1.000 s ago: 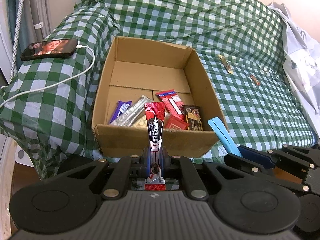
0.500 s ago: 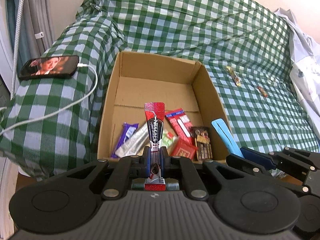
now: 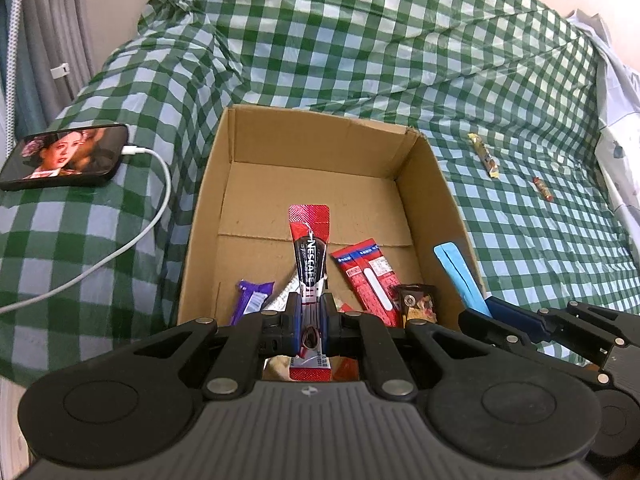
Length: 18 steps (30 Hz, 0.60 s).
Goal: Organize snacks
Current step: 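Carry the Nescafé stick and blue stick pack over the cardboard box, then open the left tool to drop the Nescafé stick while the right tool drops the blue pack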
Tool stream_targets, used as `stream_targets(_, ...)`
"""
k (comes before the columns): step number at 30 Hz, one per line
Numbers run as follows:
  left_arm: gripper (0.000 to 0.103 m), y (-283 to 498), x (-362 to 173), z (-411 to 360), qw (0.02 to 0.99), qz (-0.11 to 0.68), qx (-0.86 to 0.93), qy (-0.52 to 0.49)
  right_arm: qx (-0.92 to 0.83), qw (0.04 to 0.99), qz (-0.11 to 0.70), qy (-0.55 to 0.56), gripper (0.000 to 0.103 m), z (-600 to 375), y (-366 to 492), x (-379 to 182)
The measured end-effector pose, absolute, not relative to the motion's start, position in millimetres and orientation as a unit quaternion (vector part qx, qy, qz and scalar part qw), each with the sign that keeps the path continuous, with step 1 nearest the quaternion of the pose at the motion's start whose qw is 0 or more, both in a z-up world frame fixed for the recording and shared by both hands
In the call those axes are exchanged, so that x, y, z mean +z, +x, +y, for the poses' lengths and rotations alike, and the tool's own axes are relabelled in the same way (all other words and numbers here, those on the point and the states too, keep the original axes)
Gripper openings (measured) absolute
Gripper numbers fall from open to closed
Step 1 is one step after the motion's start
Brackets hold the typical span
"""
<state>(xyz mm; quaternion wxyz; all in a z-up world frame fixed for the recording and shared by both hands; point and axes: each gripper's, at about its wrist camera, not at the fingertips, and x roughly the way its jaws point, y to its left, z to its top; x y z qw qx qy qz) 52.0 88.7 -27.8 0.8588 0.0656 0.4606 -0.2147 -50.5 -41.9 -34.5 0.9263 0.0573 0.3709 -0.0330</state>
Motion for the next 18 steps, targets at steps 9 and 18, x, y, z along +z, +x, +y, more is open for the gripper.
stream_targets(9, 0.010, 93.7, -56.2, 68.1, 0.847, 0.484, -0.206, 0.078, -0.041, 0.916, 0.392, 0.076, 0.020, -63.7, -12.4, -63.5)
stream_targets(18, 0.011, 123.5, -74.4, 57.6, 0.843, 0.491, -0.197, 0.091, -0.047, 0.912, 0.399, 0.085, 0.020, -77.7, 17.6, -81.3)
